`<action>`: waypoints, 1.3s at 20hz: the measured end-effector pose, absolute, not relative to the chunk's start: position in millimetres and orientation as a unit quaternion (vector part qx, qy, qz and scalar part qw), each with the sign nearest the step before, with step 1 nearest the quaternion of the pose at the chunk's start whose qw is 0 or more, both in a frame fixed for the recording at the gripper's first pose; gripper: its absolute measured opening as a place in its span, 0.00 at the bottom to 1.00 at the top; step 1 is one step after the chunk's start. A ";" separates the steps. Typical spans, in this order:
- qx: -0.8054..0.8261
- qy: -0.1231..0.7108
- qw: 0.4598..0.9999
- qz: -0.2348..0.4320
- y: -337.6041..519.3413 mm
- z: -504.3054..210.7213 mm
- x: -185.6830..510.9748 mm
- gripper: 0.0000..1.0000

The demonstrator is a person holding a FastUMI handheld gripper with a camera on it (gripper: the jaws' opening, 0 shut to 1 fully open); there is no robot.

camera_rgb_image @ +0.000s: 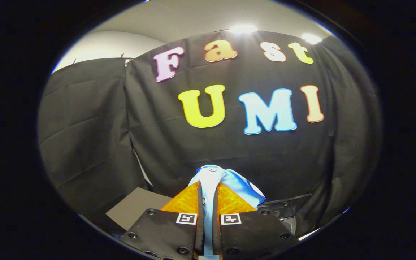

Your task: Put the clothes into the washing machine and then close the washing machine lid.

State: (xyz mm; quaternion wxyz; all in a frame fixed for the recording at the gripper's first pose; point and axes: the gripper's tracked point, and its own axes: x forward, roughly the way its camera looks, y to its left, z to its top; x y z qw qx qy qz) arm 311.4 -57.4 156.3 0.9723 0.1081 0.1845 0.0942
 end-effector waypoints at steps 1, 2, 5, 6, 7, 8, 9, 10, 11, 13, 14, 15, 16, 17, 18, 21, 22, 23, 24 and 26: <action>0.110 0.186 0.973 0.082 -74.3 151.9 310.0 0.10; 0.111 0.188 0.973 0.070 -90.3 147.8 308.2 0.10; 0.112 0.195 0.973 0.041 -128.8 130.6 300.2 0.10; 0.113 0.199 0.973 0.033 -133.3 125.7 292.7 0.10; 0.113 0.203 0.972 0.026 -139.8 118.2 290.3 0.10; 0.113 0.208 0.971 0.021 -145.2 109.4 287.3 0.10; 0.113 0.212 0.971 0.017 -149.3 102.3 285.5 0.10; 0.114 0.216 0.970 0.015 -151.6 93.3 283.5 0.10; 0.115 0.222 0.968 0.013 -153.8 84.7 281.6 0.10; 0.116 0.237 0.965 0.011 -154.9 61.2 276.6 0.10; 0.116 0.244 0.963 0.011 -155.2 50.7 275.1 0.10; 0.115 0.250 0.961 0.011 -154.8 40.2 272.9 0.10; 0.116 0.258 0.959 0.012 -154.4 29.2 270.7 0.10; 0.117 0.263 0.958 0.013 -153.3 19.1 269.5 0.10; 0.117 0.271 0.955 0.013 -152.6 7.3 268.2 0.10; 0.116 0.297 0.948 0.020 -144.9 -29.0 263.0 0.10; 0.112 0.307 0.945 0.022 -143.1 -42.4 261.6 0.10; 0.108 0.316 0.942 0.023 -140.5 -55.7 261.8 0.10; 0.104 0.325 0.940 0.023 -139.1 -69.2 261.4 0.10; 0.099 0.343 0.934 0.025 -134.4 -99.2 263.8 0.10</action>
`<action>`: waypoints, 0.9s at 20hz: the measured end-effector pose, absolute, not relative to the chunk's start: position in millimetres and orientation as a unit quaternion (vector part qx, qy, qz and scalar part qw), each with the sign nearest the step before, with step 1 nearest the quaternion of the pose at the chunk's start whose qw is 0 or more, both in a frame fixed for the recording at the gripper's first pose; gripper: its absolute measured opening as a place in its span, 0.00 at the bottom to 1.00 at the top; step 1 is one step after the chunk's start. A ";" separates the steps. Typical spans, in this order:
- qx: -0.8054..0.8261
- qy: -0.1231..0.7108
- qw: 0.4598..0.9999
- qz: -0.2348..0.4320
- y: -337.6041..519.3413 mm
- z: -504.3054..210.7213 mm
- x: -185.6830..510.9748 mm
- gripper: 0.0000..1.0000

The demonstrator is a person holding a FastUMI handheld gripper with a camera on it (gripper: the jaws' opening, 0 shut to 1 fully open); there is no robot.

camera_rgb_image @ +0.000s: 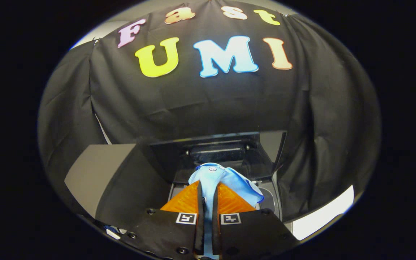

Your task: Put the clothes into the washing machine and then close the washing machine lid.

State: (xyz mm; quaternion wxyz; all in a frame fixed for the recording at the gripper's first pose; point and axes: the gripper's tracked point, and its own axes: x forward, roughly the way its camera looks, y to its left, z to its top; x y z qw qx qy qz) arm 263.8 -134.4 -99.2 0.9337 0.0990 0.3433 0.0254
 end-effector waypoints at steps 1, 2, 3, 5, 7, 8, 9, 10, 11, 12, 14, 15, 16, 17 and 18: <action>0.096 0.352 0.931 0.027 -132.0 -116.0 265.0 0.10; 0.091 0.363 0.927 0.027 -129.6 -132.6 266.2 0.10; 0.087 0.375 0.922 0.029 -126.1 -150.3 265.9 0.10; 0.081 0.390 0.917 0.032 -117.8 -181.1 268.5 0.10; 0.081 0.398 0.913 0.029 -113.5 -207.0 268.1 0.10; 0.080 0.402 0.912 0.024 -111.9 -220.4 270.1 0.10; 0.080 0.405 0.911 0.017 -112.3 -229.6 273.5 0.10; 0.081 0.412 0.907 0.010 -112.6 -238.9 275.9 0.10; 0.086 0.421 0.903 0.004 -112.3 -248.9 278.3 0.10; 0.090 0.427 0.900 -0.001 -111.6 -257.8 281.3 0.10; 0.088 0.439 0.894 -0.017 -114.1 -273.5 284.7 0.10; 0.079 0.444 0.892 -0.021 -115.6 -279.4 286.7 0.10; 0.075 0.454 0.888 -0.025 -118.0 -285.9 285.0 0.10; 0.080 0.463 0.882 -0.030 -119.0 -291.6 284.2 0.10; 0.088 0.470 0.878 -0.038 -119.9 -297.3 282.3 0.10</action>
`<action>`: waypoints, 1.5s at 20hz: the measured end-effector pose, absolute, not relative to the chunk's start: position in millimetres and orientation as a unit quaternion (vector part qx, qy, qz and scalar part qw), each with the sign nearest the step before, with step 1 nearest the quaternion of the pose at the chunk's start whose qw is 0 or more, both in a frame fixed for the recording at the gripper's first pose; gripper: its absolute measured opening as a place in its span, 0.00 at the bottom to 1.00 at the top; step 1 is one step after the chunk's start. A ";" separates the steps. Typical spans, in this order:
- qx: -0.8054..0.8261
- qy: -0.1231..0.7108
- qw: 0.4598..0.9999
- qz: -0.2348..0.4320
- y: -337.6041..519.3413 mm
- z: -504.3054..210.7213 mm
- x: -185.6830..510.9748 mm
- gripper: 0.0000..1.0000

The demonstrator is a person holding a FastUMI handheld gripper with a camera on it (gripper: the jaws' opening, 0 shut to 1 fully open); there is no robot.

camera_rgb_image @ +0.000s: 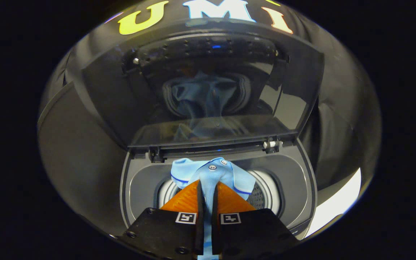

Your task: Put the clothes into the washing machine and then close the washing machine lid.

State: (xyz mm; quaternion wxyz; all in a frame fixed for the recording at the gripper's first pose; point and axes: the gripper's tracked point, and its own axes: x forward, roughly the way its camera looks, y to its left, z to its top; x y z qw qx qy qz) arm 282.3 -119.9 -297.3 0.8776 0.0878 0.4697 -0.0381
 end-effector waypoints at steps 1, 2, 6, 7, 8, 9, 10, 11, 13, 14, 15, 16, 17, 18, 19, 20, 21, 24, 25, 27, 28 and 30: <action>0.096 0.475 0.873 -0.045 -122.1 -301.9 280.4 0.10; 0.101 0.480 0.870 -0.050 -123.7 -305.5 279.6 0.10; 0.068 0.498 0.863 -0.045 -131.1 -315.5 269.0 0.10; 0.066 0.495 0.865 -0.044 -132.1 -315.7 268.6 0.10; 0.069 0.495 0.865 -0.043 -131.9 -316.3 266.0 0.10; 0.072 0.494 0.865 -0.046 -133.1 -316.6 265.6 0.10; 0.075 0.492 0.866 -0.050 -136.0 -316.4 265.5 0.10; 0.078 0.491 0.866 -0.054 -139.0 -316.2 265.2 0.10; 0.080 0.490 0.866 -0.057 -145.9 -315.2 262.4 0.10; 0.082 0.489 0.867 -0.057 -149.2 -315.3 263.0 0.10; 0.089 0.496 0.862 -0.056 -150.3 -328.8 267.8 0.11; 0.106 0.511 0.852 -0.050 -141.8 -318.7 253.2 0.28; 0.115 0.521 0.845 -0.048 -140.5 -326.8 253.5 0.45; 0.114 0.512 0.850 -0.047 -142.0 -321.5 255.5 0.62; 0.108 0.502 0.857 -0.047 -143.4 -318.6 256.4 0.80; 0.102 0.497 0.860 -0.043 -143.3 -318.4 256.3 0.97; 0.099 0.495 0.863 -0.035 -139.7 -315.3 252.7 0.97; 0.091 0.485 0.869 -0.023 -139.2 -307.8 249.3 0.97; 0.094 0.478 0.873 -0.022 -138.8 -302.7 248.1 0.97; 0.100 0.465 0.879 -0.019 -141.7 -290.7 246.9 0.97; 0.099 0.456 0.884 -0.020 -145.3 -283.0 248.2 0.97; 0.095 0.435 0.895 -0.021 -153.9 -265.4 250.8 0.97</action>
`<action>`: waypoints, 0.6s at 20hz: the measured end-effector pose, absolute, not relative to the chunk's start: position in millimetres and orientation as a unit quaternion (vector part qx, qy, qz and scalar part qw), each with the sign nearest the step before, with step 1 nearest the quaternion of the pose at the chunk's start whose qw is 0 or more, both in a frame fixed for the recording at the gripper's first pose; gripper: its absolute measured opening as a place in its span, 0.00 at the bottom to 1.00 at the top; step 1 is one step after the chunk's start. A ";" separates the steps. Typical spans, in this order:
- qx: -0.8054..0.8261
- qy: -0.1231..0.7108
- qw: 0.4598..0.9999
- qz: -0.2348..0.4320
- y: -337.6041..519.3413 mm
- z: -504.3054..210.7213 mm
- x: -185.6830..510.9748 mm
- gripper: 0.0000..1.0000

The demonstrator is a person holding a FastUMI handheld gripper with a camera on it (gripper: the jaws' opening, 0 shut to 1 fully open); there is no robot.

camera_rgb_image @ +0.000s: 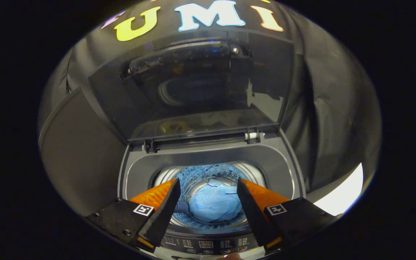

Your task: Put the clothes into the washing machine and then close the washing machine lid.

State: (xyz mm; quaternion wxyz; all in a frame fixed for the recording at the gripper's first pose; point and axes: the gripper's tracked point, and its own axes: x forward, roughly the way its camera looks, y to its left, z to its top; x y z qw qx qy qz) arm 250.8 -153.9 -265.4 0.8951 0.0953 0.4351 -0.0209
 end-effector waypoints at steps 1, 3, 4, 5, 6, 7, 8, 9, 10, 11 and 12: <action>0.098 0.423 0.900 -0.019 -155.9 -254.8 252.3 0.97; 0.107 0.402 0.909 -0.016 -160.4 -233.8 256.2 0.97; 0.112 0.394 0.912 -0.015 -162.1 -225.4 258.9 0.97; 0.117 0.387 0.915 -0.016 -164.8 -217.0 261.0 0.97; 0.118 0.378 0.918 -0.017 -168.4 -207.1 263.6 0.97; 0.117 0.366 0.923 -0.019 -172.6 -194.1 268.6 0.97; 0.115 0.352 0.929 -0.020 -178.1 -179.7 272.6 0.97; 0.115 0.339 0.934 -0.019 -181.7 -164.6 278.2 0.97; 0.117 0.323 0.939 -0.018 -183.7 -149.8 283.2 0.97; 0.117 0.303 0.946 -0.019 -186.6 -131.3 291.2 0.97; 0.114 0.283 0.952 -0.021 -190.9 -112.9 299.3 0.97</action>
